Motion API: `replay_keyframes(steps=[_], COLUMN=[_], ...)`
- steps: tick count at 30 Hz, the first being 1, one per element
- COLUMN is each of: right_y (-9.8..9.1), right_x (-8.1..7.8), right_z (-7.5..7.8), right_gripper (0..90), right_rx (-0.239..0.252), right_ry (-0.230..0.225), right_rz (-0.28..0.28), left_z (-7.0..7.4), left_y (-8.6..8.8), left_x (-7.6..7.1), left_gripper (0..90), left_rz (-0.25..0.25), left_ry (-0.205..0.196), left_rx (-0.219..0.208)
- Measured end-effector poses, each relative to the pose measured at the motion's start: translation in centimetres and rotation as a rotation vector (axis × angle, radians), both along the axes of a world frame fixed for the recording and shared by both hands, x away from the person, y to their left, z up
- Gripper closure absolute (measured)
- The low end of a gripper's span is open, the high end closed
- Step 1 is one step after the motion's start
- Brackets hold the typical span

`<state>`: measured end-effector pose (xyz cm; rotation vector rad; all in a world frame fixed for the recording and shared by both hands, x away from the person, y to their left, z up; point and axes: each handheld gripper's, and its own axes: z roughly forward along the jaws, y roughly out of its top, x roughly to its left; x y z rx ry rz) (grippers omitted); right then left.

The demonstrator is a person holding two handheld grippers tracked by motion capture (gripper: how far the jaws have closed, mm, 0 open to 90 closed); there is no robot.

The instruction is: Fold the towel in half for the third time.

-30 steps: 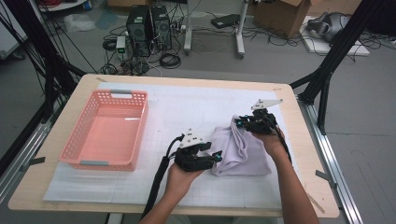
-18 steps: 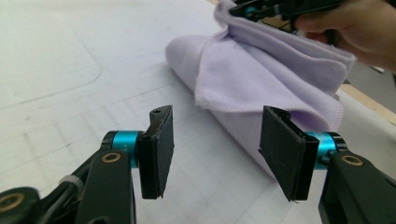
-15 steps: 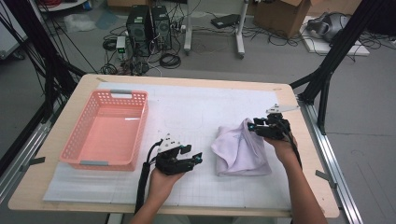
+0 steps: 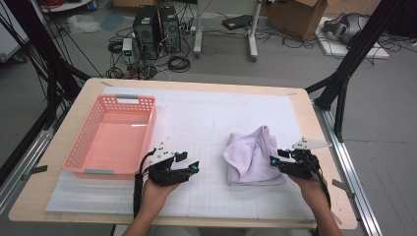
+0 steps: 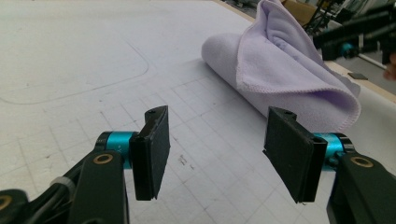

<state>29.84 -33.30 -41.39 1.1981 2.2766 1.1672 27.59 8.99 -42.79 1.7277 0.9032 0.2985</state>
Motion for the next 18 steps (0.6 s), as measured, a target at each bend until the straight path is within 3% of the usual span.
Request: replay_keyframes(steps=[2,5,7,11,13,15,18], right_y=[-0.2,-0.8,-1.1,-1.5,-1.7,-1.7,-1.0], right_x=[-0.4,-0.5,-0.9,-2.2,-2.5,-2.8,-3.1], right_z=[-0.9,-1.6,-1.5,-0.8,-0.7,-0.2,1.0], right_gripper=[56.8,80.1,82.7,81.4,69.1,62.0,58.8], right_rx=[0.015,0.008,0.007,-0.049,-0.056,-0.060,-0.009], right_ry=[0.024,0.078,0.076,0.079,0.090,0.043,-0.028], right_rz=[0.010,-0.007,-0.015,-0.057,-0.078,-0.092,-0.077], left_z=[-0.1,-0.1,-0.2,-0.3,-0.3,-0.4,-0.4], left_y=[0.0,0.0,0.0,0.4,0.5,0.6,0.6], left_x=[0.0,-0.1,-0.1,-0.1,-0.1,-0.1,-0.1], left_gripper=[40.8,40.8,40.8,40.8,40.8,40.8,40.8], left_rz=[0.001,-0.002,-0.002,0.009,0.012,0.016,0.019], left_ry=[0.002,-0.002,-0.001,-0.001,-0.003,0.000,-0.004], left_rx=[0.001,0.009,0.005,0.002,0.004,0.003,0.003])
